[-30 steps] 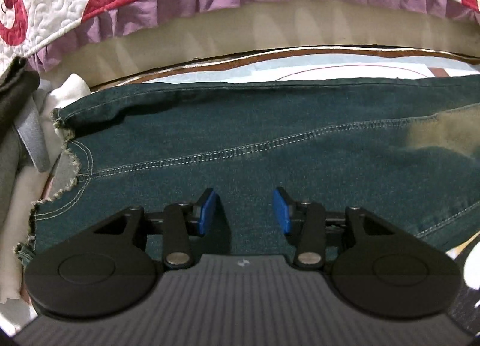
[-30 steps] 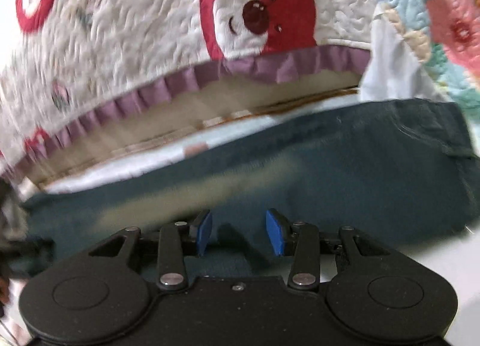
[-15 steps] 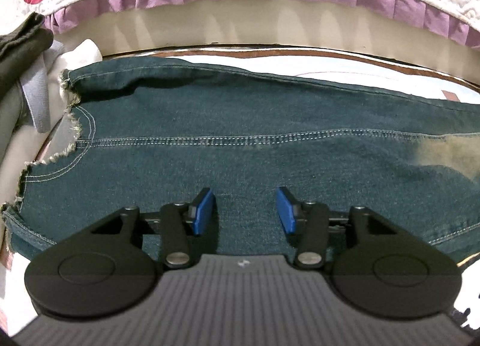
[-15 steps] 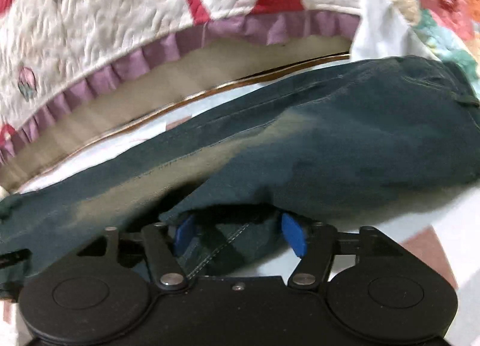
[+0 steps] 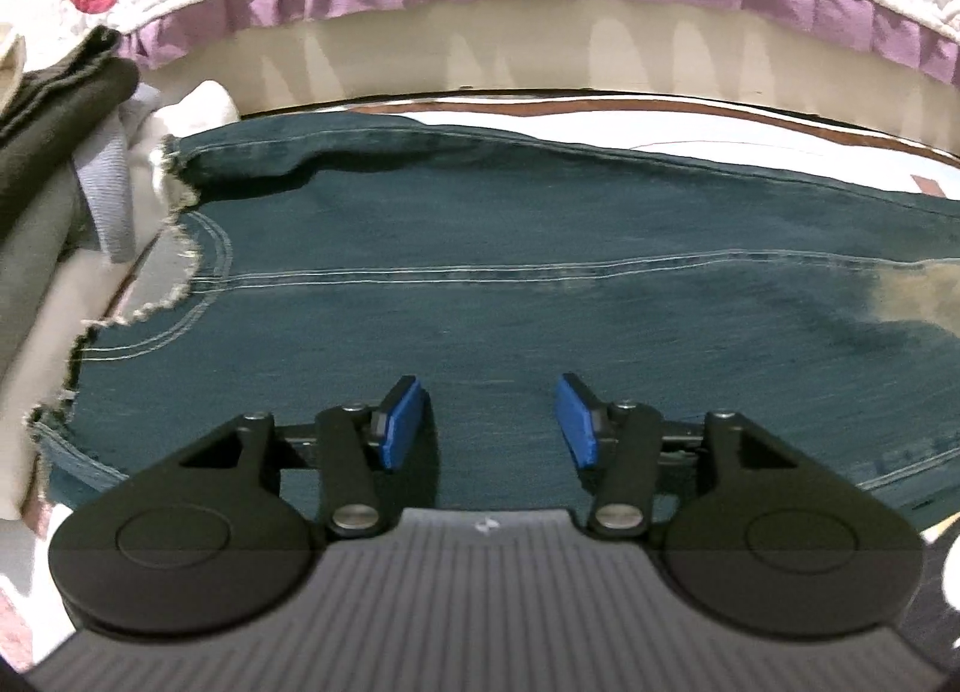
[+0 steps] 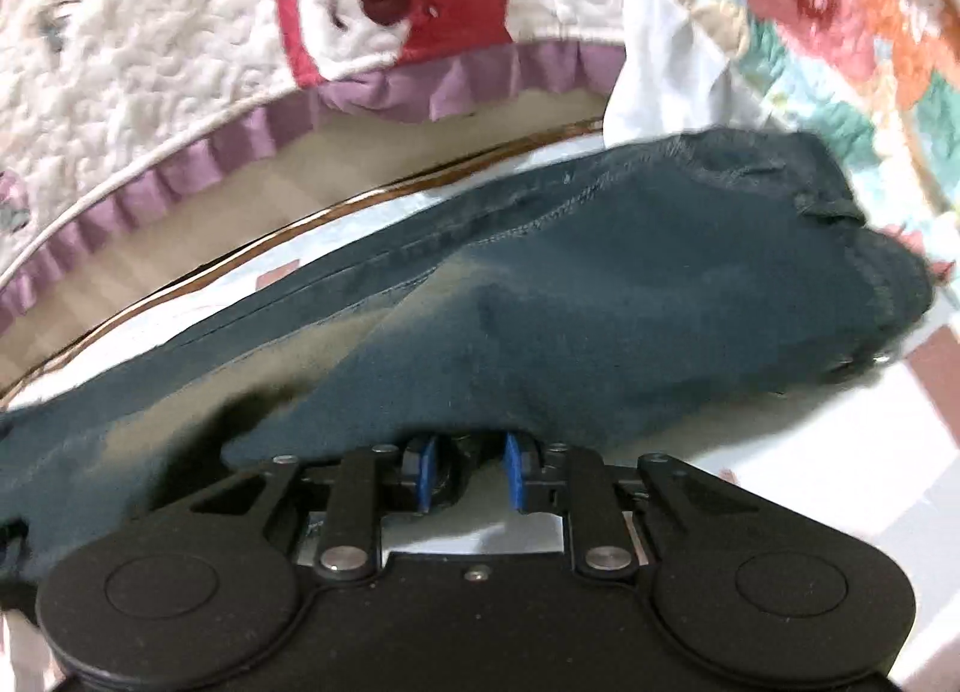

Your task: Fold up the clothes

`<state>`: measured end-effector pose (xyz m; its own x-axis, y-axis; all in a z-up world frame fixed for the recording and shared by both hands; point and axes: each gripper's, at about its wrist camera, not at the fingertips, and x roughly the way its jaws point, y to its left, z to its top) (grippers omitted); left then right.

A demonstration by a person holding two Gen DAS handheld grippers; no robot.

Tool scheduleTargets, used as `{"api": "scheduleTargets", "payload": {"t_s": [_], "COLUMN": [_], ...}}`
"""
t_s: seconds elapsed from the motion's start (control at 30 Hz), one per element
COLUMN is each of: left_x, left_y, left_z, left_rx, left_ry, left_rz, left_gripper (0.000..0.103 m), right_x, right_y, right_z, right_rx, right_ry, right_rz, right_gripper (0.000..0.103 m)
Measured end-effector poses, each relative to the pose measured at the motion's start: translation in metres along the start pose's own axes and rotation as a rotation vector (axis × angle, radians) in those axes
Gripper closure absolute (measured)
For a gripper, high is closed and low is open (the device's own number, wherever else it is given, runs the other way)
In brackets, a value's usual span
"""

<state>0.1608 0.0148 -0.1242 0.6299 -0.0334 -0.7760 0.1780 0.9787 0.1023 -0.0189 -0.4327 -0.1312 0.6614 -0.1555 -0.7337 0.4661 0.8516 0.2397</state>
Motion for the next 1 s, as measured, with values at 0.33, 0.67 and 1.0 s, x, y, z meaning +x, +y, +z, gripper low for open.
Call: {"api": "scheduleTargets", "payload": {"t_s": [0.33,0.67,1.0], "left_x": [-0.002,0.001,0.003], "left_y": [0.015,0.024,0.024], "left_z": [-0.002,-0.008,-0.008], "left_rx": [-0.045,-0.16,-0.16], "left_ry": [0.025,0.03,0.018], "left_rz": [0.044,0.018,0.024], "left_gripper": [0.048,0.048,0.045], "right_x": [-0.032,0.032,0.045], "right_y": [-0.022,-0.022,-0.004], "right_z": [-0.002,-0.028,-0.012], "right_rx": [0.18,0.646,0.627], "right_ry": [-0.042,0.024,-0.116], "right_rz": [0.028,0.422,0.198], "right_gripper": [0.076,0.067,0.093]}}
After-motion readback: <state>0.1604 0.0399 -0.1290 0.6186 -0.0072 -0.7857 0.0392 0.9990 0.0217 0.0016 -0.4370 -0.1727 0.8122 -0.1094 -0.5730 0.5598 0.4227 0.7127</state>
